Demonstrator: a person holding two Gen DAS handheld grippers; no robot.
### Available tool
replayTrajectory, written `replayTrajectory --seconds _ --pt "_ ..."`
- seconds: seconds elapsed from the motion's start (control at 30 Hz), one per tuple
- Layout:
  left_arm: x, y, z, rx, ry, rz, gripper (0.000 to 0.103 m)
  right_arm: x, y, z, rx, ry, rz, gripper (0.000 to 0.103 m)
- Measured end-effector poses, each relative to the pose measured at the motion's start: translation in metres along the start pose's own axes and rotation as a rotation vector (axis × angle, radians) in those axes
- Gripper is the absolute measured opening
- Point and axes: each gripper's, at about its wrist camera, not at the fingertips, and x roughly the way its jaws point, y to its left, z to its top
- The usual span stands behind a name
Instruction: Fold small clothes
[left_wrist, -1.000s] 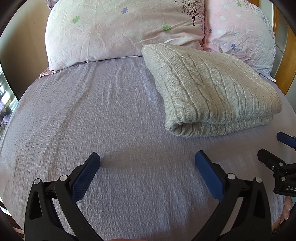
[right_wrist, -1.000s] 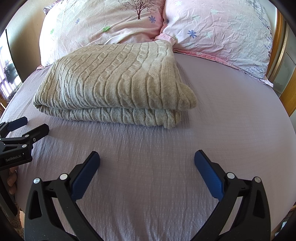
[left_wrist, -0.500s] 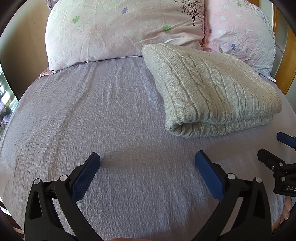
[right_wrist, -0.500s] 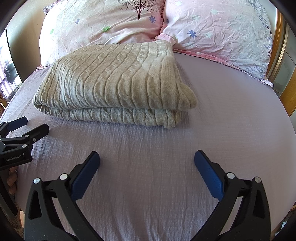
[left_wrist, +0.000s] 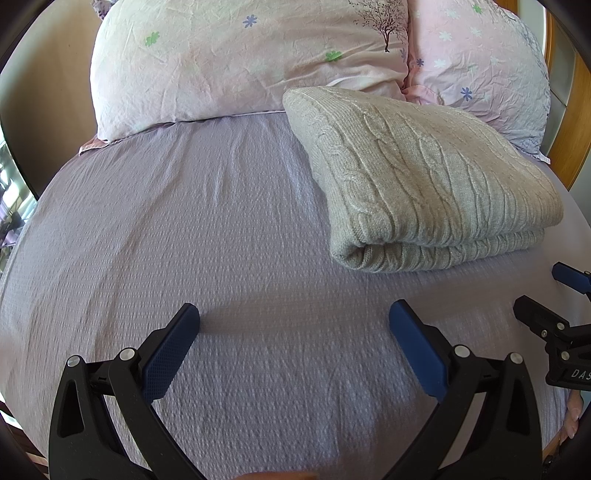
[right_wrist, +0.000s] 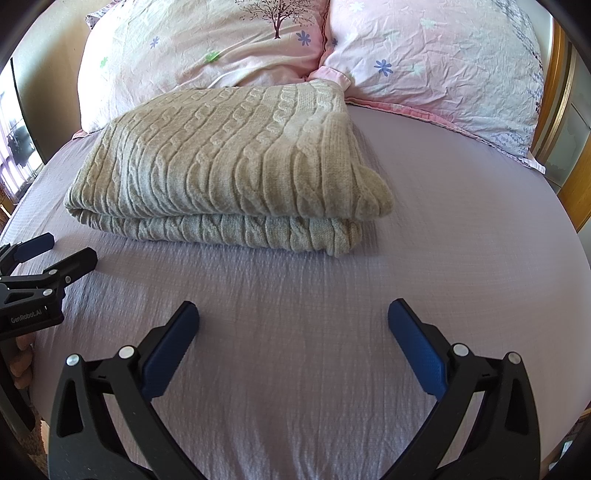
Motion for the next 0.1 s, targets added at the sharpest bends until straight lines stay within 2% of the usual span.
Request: replayTrajectory --seconds 0.1 --pt "0.0 -0.0002 0.0001 0.0 0.0 0.0 0.102 -0.0001 0.0 -0.0002 0.0 0.0 0.0 0.101"
